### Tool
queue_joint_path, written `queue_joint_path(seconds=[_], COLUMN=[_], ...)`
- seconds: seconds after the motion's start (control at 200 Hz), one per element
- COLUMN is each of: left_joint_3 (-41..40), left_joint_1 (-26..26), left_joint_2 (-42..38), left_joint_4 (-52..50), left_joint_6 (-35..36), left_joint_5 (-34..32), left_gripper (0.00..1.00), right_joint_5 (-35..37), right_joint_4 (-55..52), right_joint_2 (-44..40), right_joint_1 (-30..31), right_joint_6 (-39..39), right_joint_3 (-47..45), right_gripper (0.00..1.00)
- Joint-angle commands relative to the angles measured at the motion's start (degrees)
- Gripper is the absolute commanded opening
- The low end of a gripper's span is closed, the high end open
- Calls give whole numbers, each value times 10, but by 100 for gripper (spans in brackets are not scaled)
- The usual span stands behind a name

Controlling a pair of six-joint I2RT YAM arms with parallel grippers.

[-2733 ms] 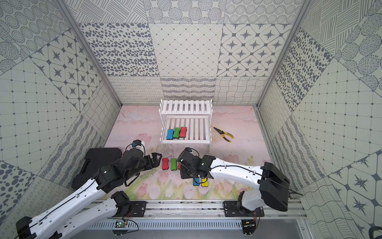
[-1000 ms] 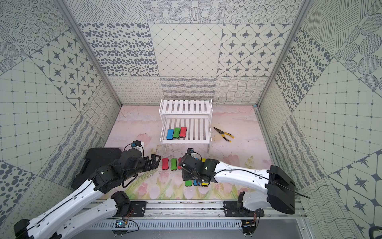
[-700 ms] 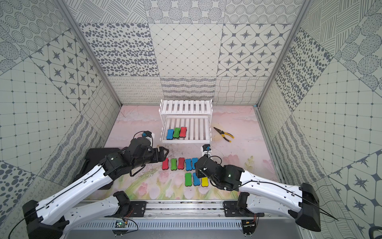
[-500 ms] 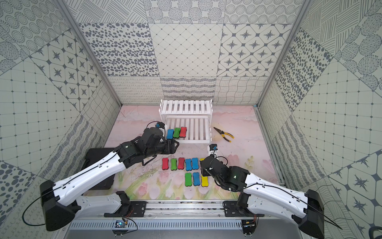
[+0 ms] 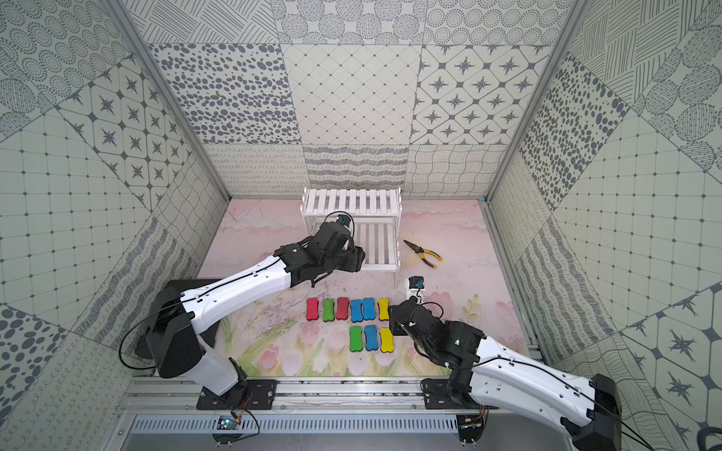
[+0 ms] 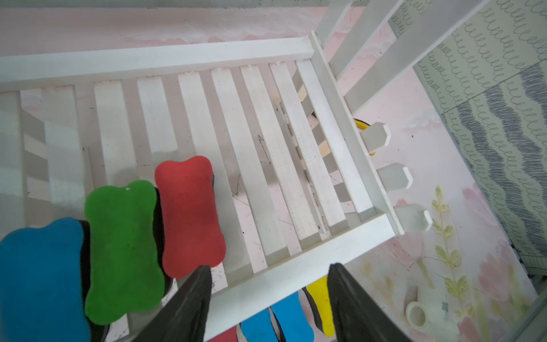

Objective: Remove the whiteboard erasers from the shelf
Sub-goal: Pick up the whiteboard eraser from the shelf.

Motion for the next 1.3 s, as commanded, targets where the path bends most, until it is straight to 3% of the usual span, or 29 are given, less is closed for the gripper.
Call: queue_joint_path(seconds=[0.0, 0.41, 1.296], left_joint_3=[13, 17, 21], left_joint_1=[19, 21, 20], left_joint_2=[19, 37, 60], left_joint_4=[25, 20, 4], left_joint_6=[16, 19, 8], left_joint_5=[-44, -84, -88], left_gripper=[67, 65, 58], right_joint_5=[5, -3, 4], right_joint_4=[1, -4, -20], right_joint_2=[-14, -22, -40], right_joint_1=[-3, -20, -31], right_joint_6=[8, 6, 3], right_joint_3=[-7, -12, -4], right_gripper=[50, 51, 50])
